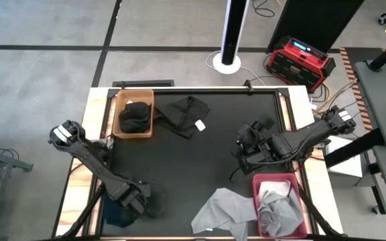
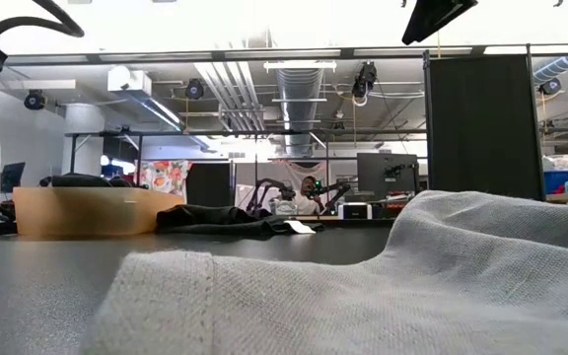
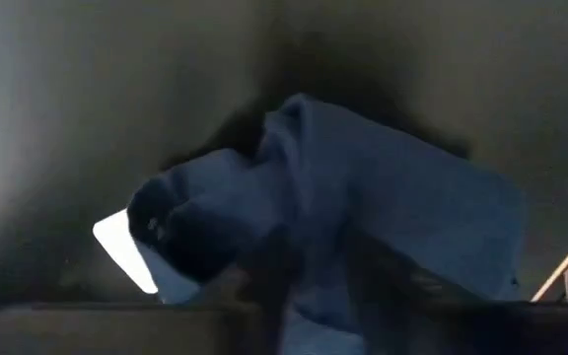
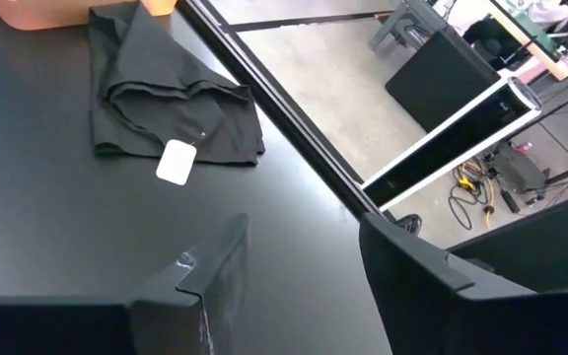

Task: Sort towels by color in basket
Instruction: Put the dark blue towel into the orange bin

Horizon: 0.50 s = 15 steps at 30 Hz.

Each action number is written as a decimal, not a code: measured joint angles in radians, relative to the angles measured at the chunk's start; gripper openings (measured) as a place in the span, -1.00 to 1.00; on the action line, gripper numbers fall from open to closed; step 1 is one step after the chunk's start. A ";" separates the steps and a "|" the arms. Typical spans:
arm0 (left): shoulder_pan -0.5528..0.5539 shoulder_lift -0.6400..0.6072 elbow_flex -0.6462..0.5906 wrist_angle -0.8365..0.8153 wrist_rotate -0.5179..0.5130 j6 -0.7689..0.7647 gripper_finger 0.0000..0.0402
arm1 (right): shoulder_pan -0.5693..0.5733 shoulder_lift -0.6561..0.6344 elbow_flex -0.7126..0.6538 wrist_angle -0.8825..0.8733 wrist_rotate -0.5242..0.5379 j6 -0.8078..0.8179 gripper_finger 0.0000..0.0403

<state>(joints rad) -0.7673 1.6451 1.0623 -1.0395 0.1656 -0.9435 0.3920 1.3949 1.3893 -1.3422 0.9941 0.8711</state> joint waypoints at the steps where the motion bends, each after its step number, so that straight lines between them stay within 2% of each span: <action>1: 0.000 0.000 0.002 0.001 0.000 0.004 -0.82 | 0.000 0.000 -0.001 0.000 0.000 0.000 -0.09; 2: 0.000 -0.001 0.004 0.001 -0.001 0.007 -0.90 | 0.000 0.000 -0.001 0.001 -0.001 0.000 -0.09; 4: 0.000 -0.009 0.016 -0.010 -0.032 0.012 -0.95 | 0.000 0.000 -0.001 0.001 -0.001 0.000 -0.09; 7: 0.000 -0.026 0.069 -0.069 -0.138 0.046 -0.99 | 0.000 0.000 -0.003 0.002 -0.002 0.000 -0.08; 11: 0.000 -0.061 0.205 -0.174 -0.386 0.099 -1.00 | 0.000 0.000 -0.003 0.002 -0.002 0.000 -0.06; 15: -0.009 -0.087 0.392 -0.279 -0.723 0.159 -1.00 | 0.000 0.000 -0.004 0.003 -0.002 0.000 -0.08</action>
<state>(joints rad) -0.7759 1.5585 1.4539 -1.3183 -0.5574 -0.7844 0.3920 1.3949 1.3857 -1.3392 0.9923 0.8710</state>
